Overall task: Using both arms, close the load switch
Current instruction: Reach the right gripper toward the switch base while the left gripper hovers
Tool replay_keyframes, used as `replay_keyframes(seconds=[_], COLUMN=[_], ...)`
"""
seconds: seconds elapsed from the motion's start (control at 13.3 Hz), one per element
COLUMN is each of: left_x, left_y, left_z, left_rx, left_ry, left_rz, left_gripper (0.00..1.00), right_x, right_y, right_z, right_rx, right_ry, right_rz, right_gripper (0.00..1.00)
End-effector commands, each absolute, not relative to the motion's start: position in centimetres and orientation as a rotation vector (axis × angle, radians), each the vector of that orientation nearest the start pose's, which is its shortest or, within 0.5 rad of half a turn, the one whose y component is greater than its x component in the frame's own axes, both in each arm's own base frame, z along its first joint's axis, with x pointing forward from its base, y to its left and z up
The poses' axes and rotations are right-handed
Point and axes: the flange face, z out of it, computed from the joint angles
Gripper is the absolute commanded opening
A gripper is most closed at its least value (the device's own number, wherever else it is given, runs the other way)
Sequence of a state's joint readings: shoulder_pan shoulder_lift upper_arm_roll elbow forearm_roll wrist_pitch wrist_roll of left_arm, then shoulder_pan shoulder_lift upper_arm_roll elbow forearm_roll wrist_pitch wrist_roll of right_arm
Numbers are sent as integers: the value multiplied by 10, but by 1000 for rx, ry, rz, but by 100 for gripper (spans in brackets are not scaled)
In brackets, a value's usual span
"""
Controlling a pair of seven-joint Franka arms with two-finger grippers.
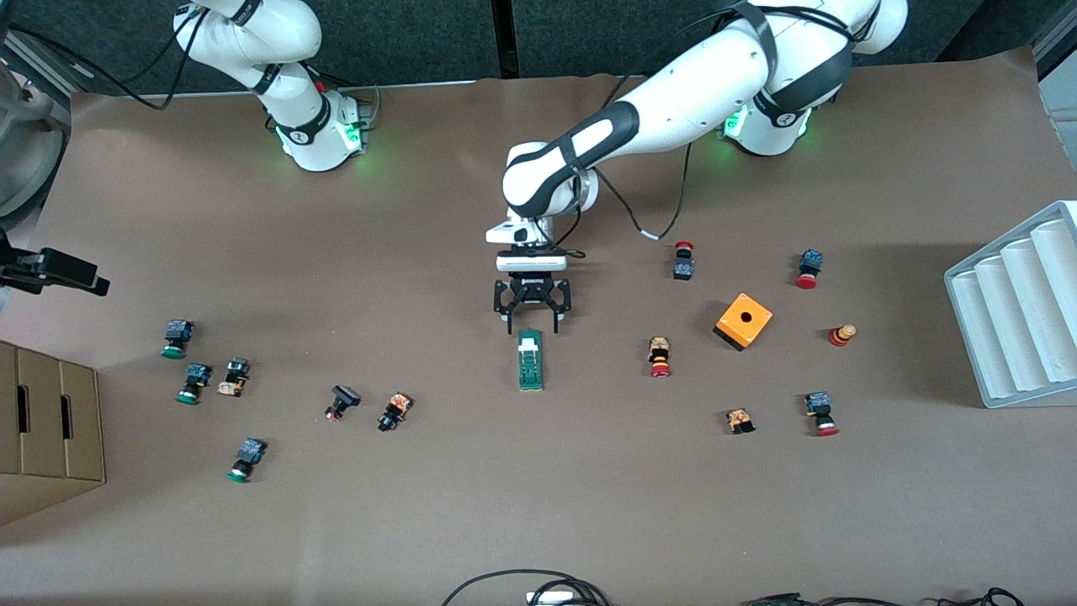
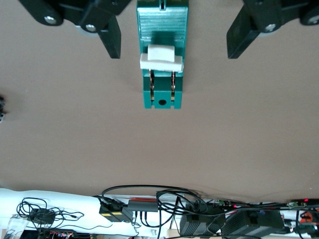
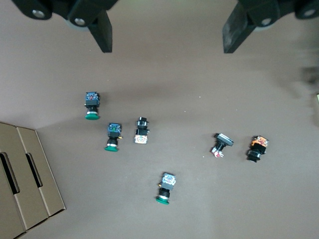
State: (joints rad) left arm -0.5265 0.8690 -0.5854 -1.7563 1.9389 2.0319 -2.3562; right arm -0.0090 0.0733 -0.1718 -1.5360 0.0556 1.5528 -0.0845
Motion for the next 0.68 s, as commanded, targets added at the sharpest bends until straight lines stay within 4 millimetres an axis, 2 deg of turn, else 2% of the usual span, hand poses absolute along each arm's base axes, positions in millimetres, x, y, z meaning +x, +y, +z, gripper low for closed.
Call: replay_keyframes(seconds=[0.0,0.08,0.38,0.53,0.6], left_x=[359,355,349,350,350], left_y=[-566,-567,-566,-564,-563], left_z=[113,103,87,83,82], left_rx=[-2699,-2698,-2663,-2647,-2639], left_ry=[-47,-69,-86,-91,-91], left_rz=[-1678,-1695,-1751,-1756,-1760], left_gripper=[91,91,88,87,83], right_x=[575,576,588,602,608], right_y=[-89,-89,-79,-56,-44], right_z=[584,578,553,539,532], right_rx=[-3108,-3105,-3087,-3061,-3061], right_ry=[123,120,111,95,156], right_rz=[126,143,186,170,171], right_gripper=[100,100,100,100,100])
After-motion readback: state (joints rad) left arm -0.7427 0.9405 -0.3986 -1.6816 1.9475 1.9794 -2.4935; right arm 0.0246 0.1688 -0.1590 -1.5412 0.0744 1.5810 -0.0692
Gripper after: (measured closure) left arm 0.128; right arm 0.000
